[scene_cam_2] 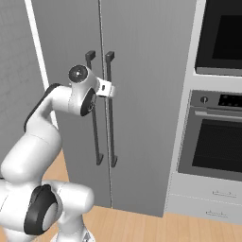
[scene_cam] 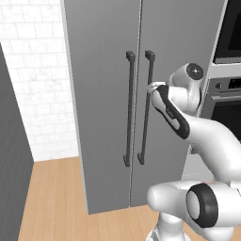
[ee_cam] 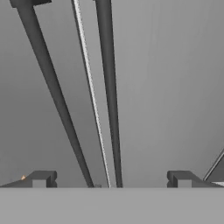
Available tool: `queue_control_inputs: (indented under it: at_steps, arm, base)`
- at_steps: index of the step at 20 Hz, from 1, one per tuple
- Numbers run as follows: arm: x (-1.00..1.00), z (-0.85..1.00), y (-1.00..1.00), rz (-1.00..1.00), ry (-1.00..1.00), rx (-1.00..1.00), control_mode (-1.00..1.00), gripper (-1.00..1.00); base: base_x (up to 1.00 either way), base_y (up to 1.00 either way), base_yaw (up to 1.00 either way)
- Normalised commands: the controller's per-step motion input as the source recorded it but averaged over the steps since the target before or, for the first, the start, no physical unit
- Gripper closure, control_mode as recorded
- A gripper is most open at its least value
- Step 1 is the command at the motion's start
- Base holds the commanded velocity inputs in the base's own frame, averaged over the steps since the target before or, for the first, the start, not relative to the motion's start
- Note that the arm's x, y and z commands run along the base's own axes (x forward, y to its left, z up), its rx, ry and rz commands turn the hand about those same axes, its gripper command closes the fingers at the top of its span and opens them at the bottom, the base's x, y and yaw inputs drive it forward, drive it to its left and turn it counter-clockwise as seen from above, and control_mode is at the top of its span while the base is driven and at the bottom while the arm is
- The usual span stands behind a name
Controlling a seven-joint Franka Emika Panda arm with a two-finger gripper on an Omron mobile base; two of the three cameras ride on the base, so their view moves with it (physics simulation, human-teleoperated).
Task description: Grab a lemon wedge from the fridge and one ice cube from the ice bowl, and put them in the glass of lemonade.
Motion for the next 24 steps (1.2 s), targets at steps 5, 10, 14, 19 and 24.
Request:
queue_control_inputs:
  at_steps: [5,10,14,19,24]
  arm:
    - [0.93,-0.12,-0.1,0.0,0.0,0.0,-1.0,-1.0]
    - [0.95,-0.13,-0.07,0.0,0.0,0.0,-1.0,-1.0]
    - [0.9,-0.16,0.0,0.0,0.0,0.0,-1.0,-1.0]
    - [0.88,-0.18,-0.02,0.01,0.0,0.0,-1.0,-1.0]
    - [0.83,-0.21,-0.19,0.03,0.0,0.0,-1.0,-1.0]
  base:
    - [0.0,0.0,0.0]
    - [0.0,0.0,0.0]
    - [0.0,0.0,0.0]
    - [0.0,0.0,0.0]
    - [0.0,0.0,0.0]
